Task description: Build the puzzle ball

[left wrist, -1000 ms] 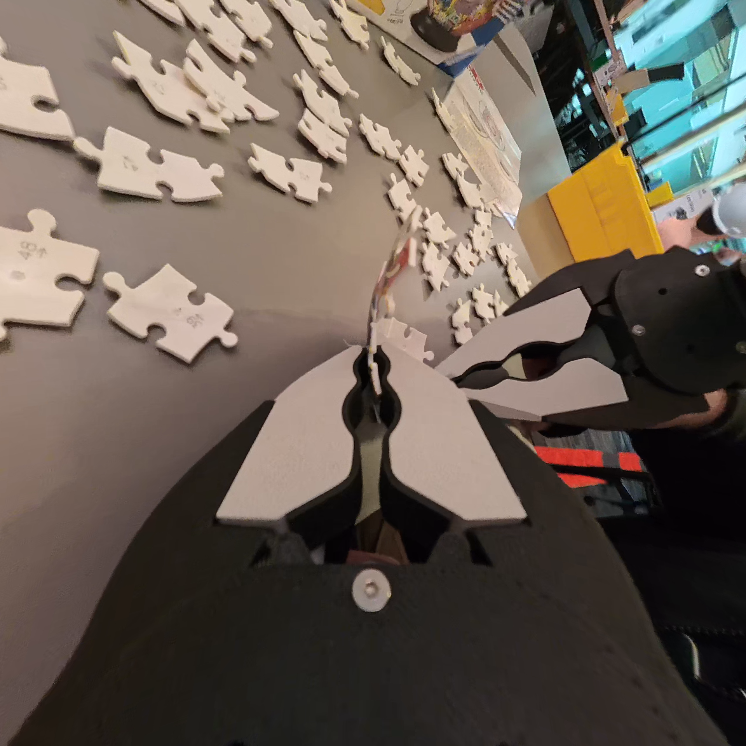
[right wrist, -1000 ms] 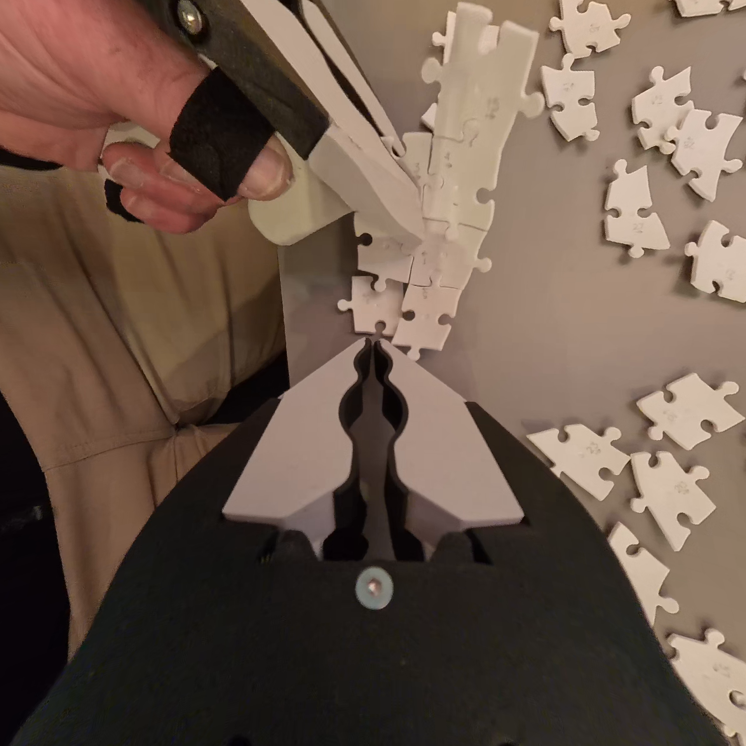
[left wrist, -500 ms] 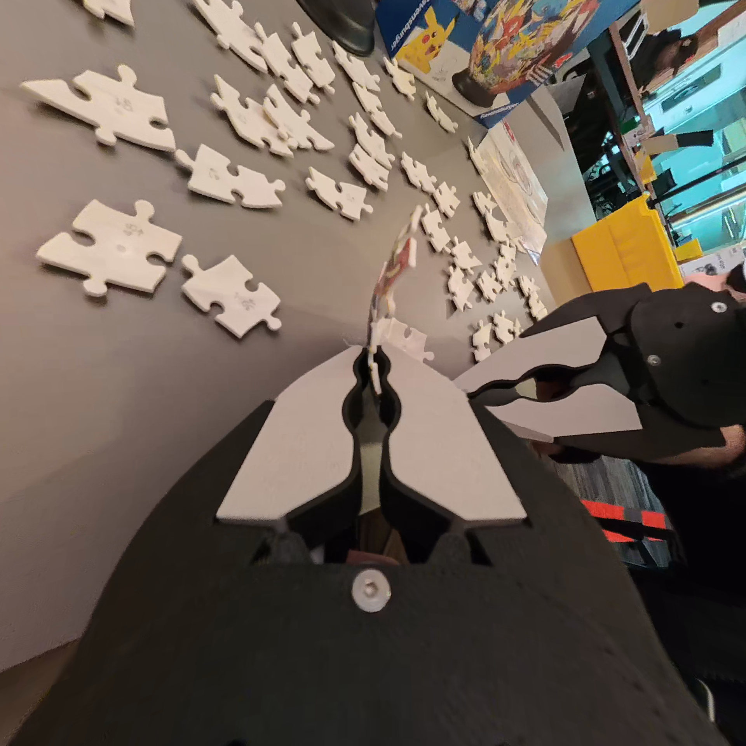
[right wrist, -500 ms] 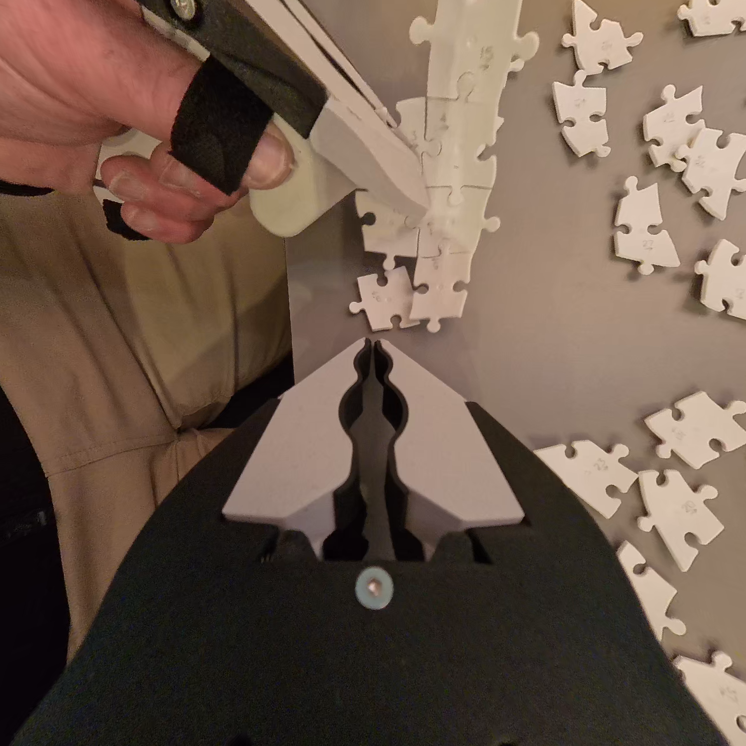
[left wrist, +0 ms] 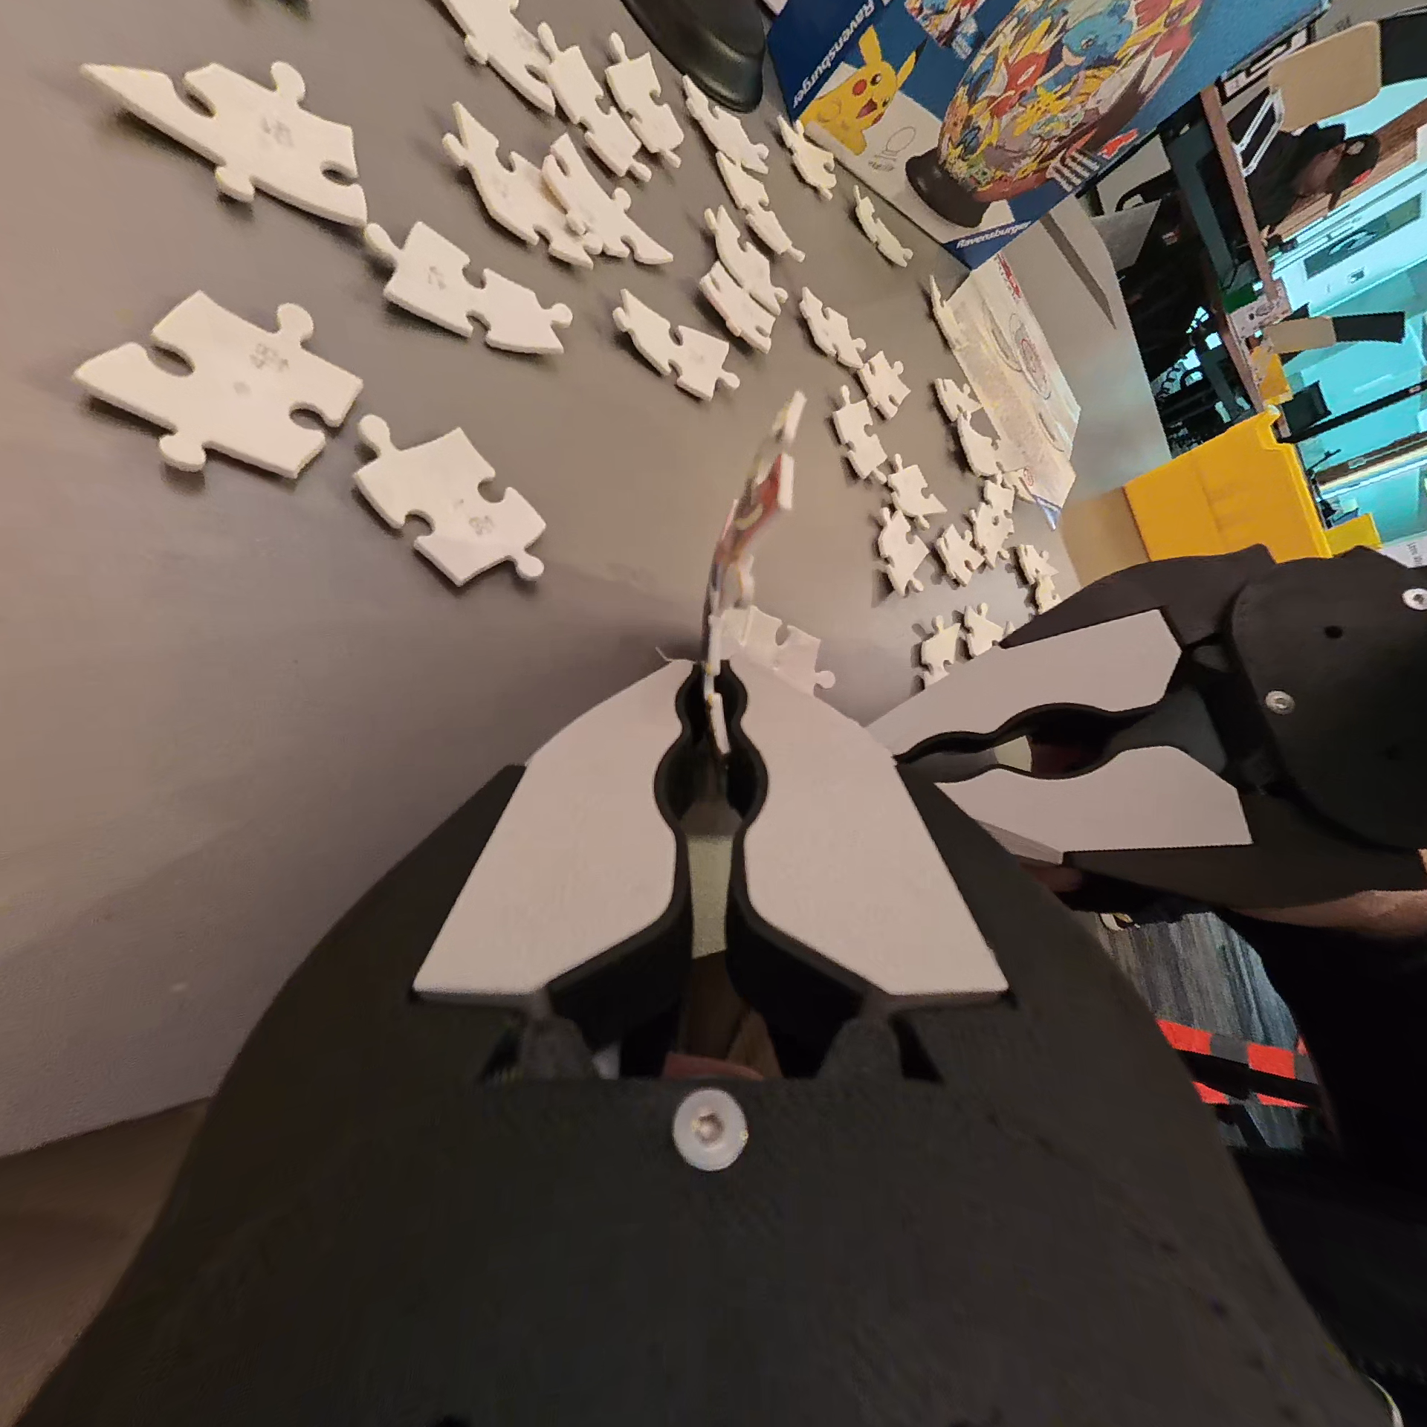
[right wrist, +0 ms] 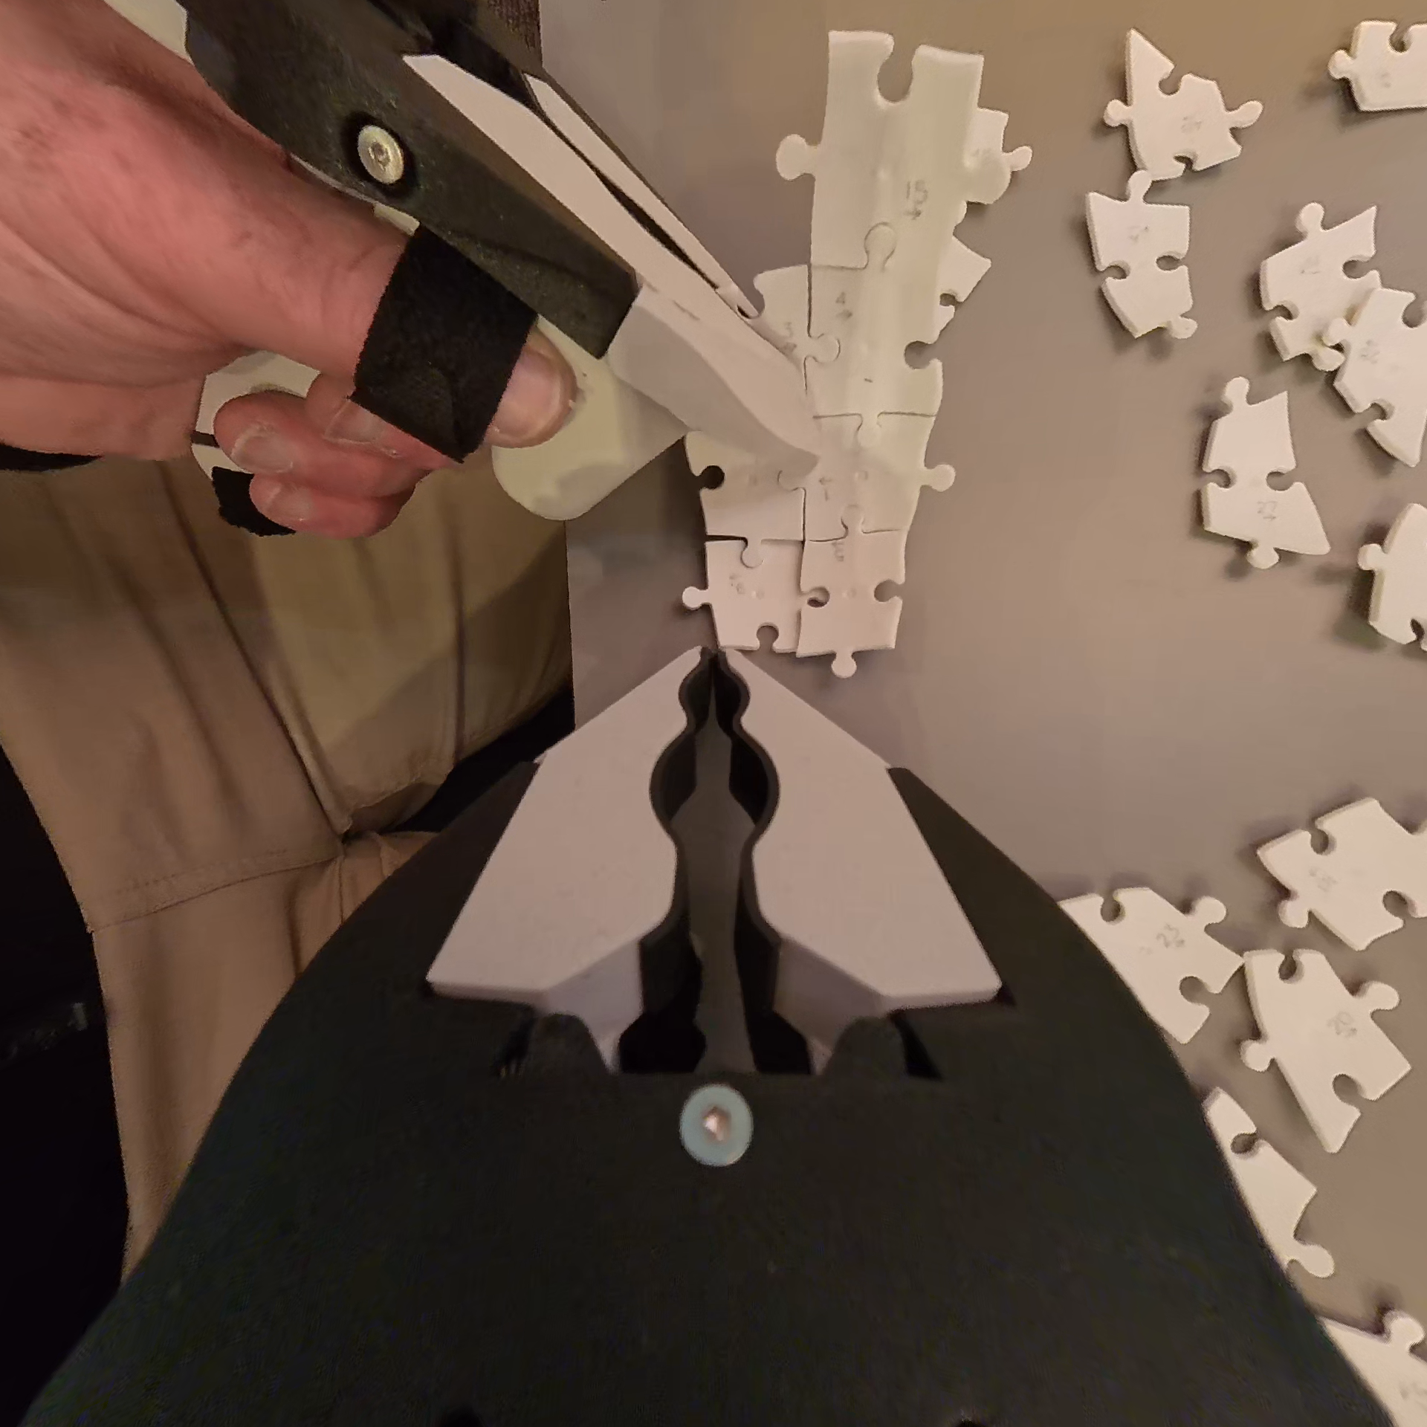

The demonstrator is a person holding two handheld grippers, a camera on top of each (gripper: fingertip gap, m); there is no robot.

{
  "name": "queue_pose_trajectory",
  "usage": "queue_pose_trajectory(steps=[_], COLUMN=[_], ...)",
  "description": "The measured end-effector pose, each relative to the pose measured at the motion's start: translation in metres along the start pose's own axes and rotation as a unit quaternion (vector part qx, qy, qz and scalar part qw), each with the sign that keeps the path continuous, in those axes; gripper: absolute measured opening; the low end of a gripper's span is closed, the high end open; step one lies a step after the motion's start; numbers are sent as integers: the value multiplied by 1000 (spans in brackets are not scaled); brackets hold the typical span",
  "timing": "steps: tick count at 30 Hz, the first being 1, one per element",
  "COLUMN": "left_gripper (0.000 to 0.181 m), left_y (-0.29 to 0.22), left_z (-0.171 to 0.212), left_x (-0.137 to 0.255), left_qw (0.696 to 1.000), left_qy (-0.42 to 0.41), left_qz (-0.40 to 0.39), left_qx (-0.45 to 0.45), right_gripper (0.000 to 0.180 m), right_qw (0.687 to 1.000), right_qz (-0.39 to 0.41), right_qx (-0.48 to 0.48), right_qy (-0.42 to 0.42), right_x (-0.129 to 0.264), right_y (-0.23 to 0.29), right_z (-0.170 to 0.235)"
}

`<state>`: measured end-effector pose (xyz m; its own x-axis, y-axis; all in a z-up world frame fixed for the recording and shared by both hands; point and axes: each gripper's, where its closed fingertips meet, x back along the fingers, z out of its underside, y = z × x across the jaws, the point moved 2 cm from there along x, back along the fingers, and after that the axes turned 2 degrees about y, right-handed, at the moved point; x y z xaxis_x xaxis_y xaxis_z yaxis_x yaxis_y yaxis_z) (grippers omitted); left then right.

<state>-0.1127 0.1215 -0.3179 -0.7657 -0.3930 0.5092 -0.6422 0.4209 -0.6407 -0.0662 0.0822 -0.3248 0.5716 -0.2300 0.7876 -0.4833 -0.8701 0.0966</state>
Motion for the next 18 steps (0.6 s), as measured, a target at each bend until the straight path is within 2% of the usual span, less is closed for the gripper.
queue_pose_trajectory(steps=[9,18], left_gripper=[3,3], left_y=[1,0], left_z=[1,3], left_x=[0,1], left_qw=[1000,1000], left_qy=[-8,-15], left_qz=[-7,-22], left_qx=[-6,-15], right_gripper=[0,0], right_qw=[1000,995], right_qz=[9,90], right_qx=[6,42], right_qy=[-21,-15], right_x=[8,2], right_y=[-3,-22], right_z=[-9,-12])
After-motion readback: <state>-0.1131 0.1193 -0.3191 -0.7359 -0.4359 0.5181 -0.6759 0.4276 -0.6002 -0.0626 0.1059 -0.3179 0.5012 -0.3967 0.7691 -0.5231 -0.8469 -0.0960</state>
